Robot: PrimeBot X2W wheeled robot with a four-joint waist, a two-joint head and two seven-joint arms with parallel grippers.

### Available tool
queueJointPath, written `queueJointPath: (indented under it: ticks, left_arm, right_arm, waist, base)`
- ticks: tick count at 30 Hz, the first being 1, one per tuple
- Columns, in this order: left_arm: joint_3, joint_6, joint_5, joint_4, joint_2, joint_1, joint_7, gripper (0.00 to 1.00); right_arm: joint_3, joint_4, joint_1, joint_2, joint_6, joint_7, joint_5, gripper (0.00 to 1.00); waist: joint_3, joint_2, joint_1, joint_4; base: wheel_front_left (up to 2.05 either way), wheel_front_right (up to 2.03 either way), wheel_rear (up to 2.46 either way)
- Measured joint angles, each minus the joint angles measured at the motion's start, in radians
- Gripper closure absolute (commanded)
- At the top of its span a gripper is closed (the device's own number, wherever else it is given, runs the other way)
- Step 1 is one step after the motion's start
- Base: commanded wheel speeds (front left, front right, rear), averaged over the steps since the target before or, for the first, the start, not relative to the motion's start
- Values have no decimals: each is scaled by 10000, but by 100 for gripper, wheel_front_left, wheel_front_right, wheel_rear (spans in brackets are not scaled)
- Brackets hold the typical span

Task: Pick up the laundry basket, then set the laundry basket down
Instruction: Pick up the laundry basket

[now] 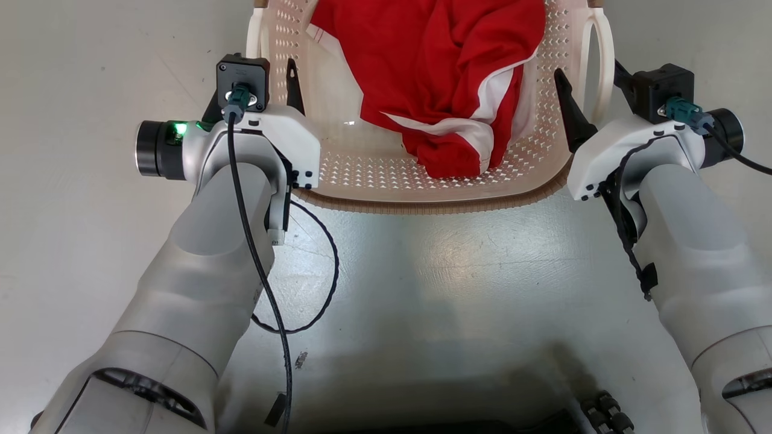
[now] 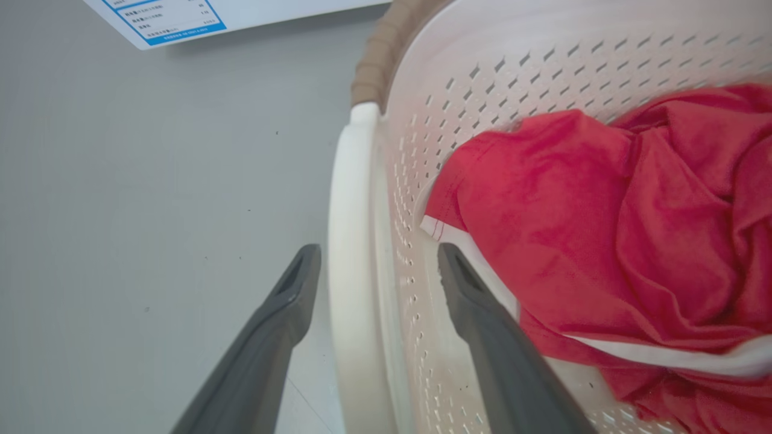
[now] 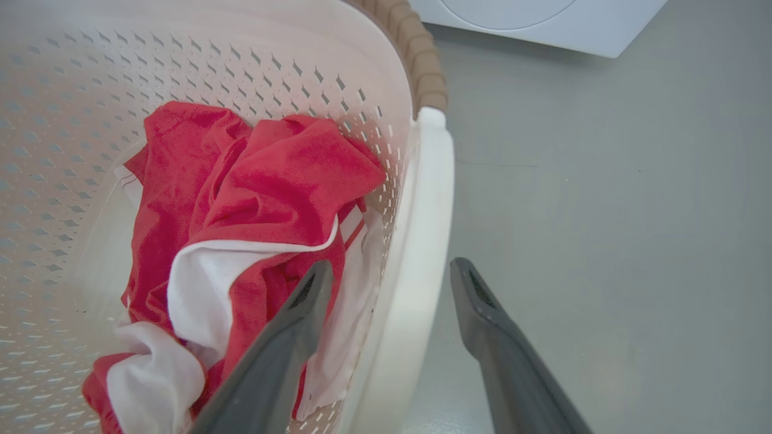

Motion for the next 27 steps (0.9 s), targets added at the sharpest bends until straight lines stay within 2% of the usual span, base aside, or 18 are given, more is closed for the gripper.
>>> queueJointPath:
  ticks: [6,7,8,16,27]
  left_arm:
    - [-15,6,0,54,0,-30,0,0]
    - [-15,-8,-6,67,0,-52,0,53]
    - [-40,-52,-2,102,-2,-73,2,100]
    - [-211,-86,-81,151,-38,-140,6,100]
    - [-441,-82,-529,265,-46,315,13,100]
  right_arm:
    - [-12,-42,3,-2,0,-2,12,0]
    - [-21,-73,5,0,0,-4,19,69]
    - [13,-40,2,-2,0,-6,19,100]
    - [-142,199,20,44,-2,-4,194,100]
    - [35,894,101,217,-2,-6,318,100]
  waist:
    - [10,0,0,-56]
    - [11,0,0,-64]
    - [3,0,0,-69]
    - [-108,0,0,-66]
    - [-825,0,0,-66]
  base:
    - [0,0,0]
    - [0,0,0]
    - [0,0,0]
    - [0,0,0]
    - [0,0,0]
